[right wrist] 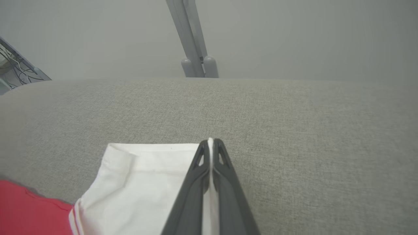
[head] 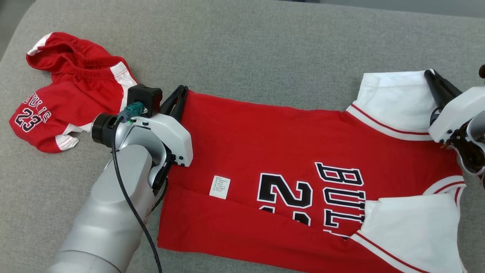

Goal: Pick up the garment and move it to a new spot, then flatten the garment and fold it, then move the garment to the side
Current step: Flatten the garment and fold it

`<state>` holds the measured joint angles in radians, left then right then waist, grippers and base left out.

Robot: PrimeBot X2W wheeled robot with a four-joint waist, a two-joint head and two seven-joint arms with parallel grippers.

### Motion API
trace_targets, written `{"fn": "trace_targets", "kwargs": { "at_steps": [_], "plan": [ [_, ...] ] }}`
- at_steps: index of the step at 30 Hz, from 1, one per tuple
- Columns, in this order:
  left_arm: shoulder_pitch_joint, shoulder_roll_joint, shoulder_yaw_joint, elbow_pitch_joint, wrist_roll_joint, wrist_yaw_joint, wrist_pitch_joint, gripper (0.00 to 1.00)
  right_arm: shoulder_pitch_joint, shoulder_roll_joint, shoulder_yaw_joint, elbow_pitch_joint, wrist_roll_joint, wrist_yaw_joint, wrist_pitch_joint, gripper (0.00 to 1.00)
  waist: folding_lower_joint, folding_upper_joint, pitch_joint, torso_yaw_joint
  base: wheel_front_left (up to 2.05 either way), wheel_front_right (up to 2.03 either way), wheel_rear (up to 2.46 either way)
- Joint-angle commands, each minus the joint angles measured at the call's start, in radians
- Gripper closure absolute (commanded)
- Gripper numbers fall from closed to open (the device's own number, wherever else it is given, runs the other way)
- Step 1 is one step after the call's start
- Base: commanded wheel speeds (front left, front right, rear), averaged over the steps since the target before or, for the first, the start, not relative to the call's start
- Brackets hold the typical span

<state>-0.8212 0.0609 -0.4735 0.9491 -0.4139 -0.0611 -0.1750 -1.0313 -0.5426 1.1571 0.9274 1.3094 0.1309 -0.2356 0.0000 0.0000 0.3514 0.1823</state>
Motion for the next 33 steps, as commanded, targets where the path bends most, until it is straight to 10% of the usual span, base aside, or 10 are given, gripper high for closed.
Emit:
{"fn": "trace_targets", "kwargs": {
  "at_steps": [1, 20, 33],
  "plan": [
    [0.017, 0.015, -0.001, -0.005, -0.002, -0.001, -0.006, 1.00, 0.018, -0.006, -0.003, -0.006, 0.001, 0.000, -0.019, 1.00, 0.0000, 0.0000, -0.015, -0.009, 0.00, 0.00, 0.00],
    [0.158, 0.069, -0.043, -0.052, -0.011, -0.020, -0.005, 1.00, 0.306, -0.029, -0.249, -0.183, -0.132, 0.000, -0.031, 1.00, 0.0000, 0.0000, -0.217, -0.048, 0.00, 0.00, 0.00],
    [0.301, 0.127, -0.086, -0.152, -0.017, -0.029, 0.045, 1.00, 0.531, -0.086, -0.228, -0.310, -0.041, 0.000, 0.031, 1.00, 0.0000, 0.0000, -0.321, -0.047, 0.00, 0.00, 0.00]
  ]
}}
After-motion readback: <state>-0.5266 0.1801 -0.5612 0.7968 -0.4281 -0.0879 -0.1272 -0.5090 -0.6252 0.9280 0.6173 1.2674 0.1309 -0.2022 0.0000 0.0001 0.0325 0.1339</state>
